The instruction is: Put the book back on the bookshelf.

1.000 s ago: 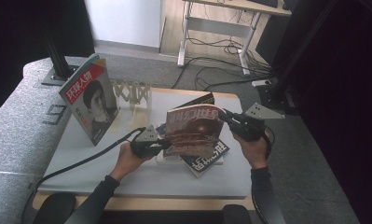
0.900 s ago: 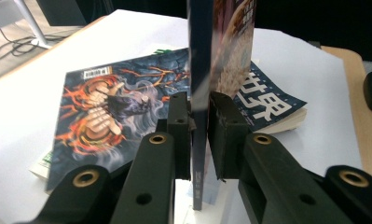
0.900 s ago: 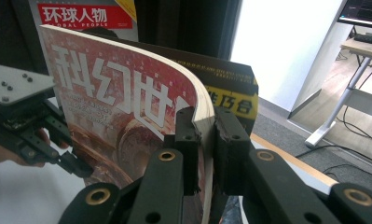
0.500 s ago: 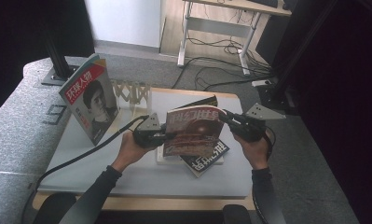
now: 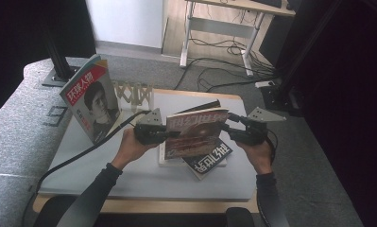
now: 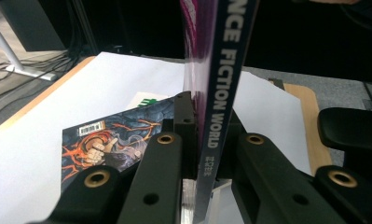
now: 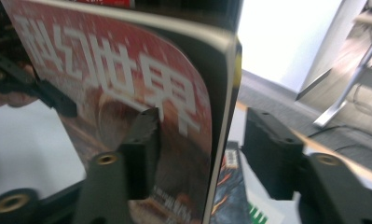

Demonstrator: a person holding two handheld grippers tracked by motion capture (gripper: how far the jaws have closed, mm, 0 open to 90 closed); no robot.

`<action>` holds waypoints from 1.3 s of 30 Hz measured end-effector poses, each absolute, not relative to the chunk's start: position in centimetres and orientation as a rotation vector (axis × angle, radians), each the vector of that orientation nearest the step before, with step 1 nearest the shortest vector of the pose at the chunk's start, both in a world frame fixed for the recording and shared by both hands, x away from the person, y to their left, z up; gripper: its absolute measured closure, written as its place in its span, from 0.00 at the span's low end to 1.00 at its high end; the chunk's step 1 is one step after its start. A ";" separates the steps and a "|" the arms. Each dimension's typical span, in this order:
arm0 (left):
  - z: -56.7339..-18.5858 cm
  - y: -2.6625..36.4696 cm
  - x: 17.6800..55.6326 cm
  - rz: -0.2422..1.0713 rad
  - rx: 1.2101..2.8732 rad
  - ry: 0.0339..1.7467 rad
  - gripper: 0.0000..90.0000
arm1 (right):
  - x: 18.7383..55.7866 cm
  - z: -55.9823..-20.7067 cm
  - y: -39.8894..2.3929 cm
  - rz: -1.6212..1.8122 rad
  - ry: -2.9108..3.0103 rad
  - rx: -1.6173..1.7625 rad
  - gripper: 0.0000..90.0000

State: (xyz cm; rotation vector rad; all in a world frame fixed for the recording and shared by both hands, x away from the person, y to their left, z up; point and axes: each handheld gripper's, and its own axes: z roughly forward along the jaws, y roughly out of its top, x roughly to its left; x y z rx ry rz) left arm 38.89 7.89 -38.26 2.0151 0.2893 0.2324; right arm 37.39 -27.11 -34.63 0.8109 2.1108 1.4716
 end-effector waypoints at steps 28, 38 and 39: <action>-38.2 8.8 38.9 0.189 2.046 0.204 0.93 | 41.0 -37.6 -25.3 1.545 2.387 0.665 0.45; -38.1 8.7 39.2 0.204 2.035 0.259 0.93 | 39.8 -36.1 -26.9 1.598 2.318 0.619 0.61; -38.1 8.7 39.2 0.206 2.035 0.266 0.93 | 39.7 -36.0 -26.9 1.595 2.316 0.617 0.63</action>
